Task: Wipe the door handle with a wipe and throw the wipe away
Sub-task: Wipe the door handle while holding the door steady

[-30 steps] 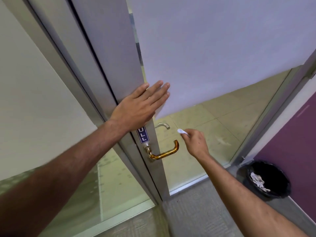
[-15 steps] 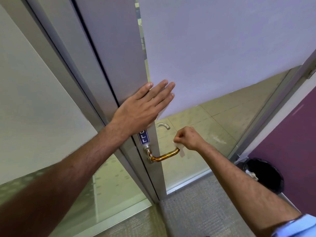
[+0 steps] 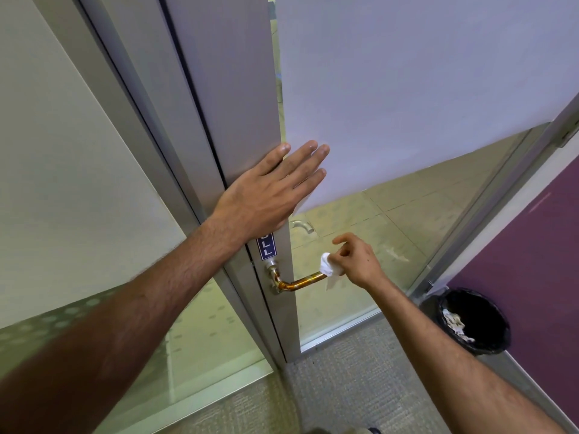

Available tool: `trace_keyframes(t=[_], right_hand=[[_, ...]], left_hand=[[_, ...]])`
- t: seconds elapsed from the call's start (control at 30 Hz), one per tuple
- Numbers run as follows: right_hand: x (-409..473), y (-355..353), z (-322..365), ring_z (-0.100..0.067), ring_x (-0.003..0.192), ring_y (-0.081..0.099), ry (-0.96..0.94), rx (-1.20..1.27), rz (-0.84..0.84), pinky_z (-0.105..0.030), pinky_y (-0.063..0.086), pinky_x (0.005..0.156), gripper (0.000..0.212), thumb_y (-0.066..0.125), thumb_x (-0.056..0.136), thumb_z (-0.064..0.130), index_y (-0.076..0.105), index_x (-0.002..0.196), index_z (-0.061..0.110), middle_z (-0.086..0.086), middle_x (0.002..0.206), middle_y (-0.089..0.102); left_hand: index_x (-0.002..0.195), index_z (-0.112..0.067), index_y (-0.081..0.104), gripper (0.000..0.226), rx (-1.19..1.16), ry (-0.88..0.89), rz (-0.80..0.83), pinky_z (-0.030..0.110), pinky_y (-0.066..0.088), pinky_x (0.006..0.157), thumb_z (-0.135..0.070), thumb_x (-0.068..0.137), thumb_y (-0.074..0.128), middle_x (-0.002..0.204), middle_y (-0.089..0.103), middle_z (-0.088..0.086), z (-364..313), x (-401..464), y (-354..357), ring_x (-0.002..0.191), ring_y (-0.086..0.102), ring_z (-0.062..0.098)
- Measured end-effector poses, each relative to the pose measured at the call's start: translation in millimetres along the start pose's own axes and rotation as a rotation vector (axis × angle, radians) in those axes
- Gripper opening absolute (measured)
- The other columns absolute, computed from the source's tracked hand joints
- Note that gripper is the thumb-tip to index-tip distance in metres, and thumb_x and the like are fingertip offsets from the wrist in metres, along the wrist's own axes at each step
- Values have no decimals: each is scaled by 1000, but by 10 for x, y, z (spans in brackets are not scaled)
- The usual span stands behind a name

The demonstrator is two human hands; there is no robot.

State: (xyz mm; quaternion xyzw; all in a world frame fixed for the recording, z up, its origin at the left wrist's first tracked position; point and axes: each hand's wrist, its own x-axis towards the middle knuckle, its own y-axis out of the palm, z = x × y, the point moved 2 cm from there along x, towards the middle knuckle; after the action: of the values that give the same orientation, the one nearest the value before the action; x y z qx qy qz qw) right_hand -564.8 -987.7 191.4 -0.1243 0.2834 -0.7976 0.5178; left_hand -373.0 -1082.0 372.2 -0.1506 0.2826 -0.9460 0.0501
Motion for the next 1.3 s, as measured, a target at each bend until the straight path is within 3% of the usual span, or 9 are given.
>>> trace_keyframes(t=[0.07,0.13,0.37,0.5,0.67,0.87,1.1,1.2,1.3], right_hand=[[21,21,23,-23,81,69,47,-22,-43,-36,57,71,6,71,84,17,72,87,13,-4,81,72],[5,92,31,-18,77,68,77,1,-85,-35,56,69,8,73,80,19,73,75,14,1,76,73],[-33,298,40,-22,84,68,151,31,-148,-35,56,73,23,78,79,26,79,94,8,-6,90,76],[-159,398,-109,-27,89,73,416,485,-211,-43,60,86,6,82,78,15,77,80,15,-11,94,78],[-431,737,-91,-33,93,74,614,1084,-372,-43,59,91,14,78,84,-2,70,89,8,-17,98,76],[-575,983,95,-31,89,75,674,1305,-487,-38,59,84,11,75,85,-3,71,89,7,-15,95,77],[-809,1321,200,-23,69,74,732,1299,-450,-31,61,63,10,76,85,0,70,86,6,-14,86,77],[-809,1099,107,-31,83,72,620,1124,-518,-43,61,81,15,75,84,-5,69,80,9,-17,90,75],[-797,755,77,-18,91,73,409,892,-570,-25,59,75,21,77,85,2,74,82,23,-7,98,75]], left_hand=[[166,-11,14,78,-6,0,-11,50,5,129,-31,101,54,173,-5,19,0,-2,-2,161,0,35],[165,-11,18,75,-13,-5,-25,50,5,129,-29,101,53,173,-3,19,0,2,-6,161,2,34],[161,-11,28,69,-35,-12,-35,51,7,129,-27,99,55,173,0,19,3,19,-1,160,4,34],[158,-12,32,66,-29,-18,-53,50,4,128,-24,98,55,173,3,18,-8,18,-8,160,6,34],[158,-12,34,66,-38,-23,-59,51,8,128,-23,96,56,173,3,19,-7,14,7,160,7,34],[157,-12,34,64,-40,-21,-49,51,8,128,-23,97,54,173,4,18,-14,19,-3,160,8,34],[157,-13,36,63,-45,-28,-66,51,7,128,-22,97,53,174,4,17,-17,13,1,160,8,33],[158,-13,35,67,-35,-25,-58,51,5,128,-24,95,56,174,4,17,-17,22,-6,160,7,33],[158,-13,34,69,-28,-23,-52,51,6,128,-25,94,59,174,4,17,-8,20,5,160,7,34]])
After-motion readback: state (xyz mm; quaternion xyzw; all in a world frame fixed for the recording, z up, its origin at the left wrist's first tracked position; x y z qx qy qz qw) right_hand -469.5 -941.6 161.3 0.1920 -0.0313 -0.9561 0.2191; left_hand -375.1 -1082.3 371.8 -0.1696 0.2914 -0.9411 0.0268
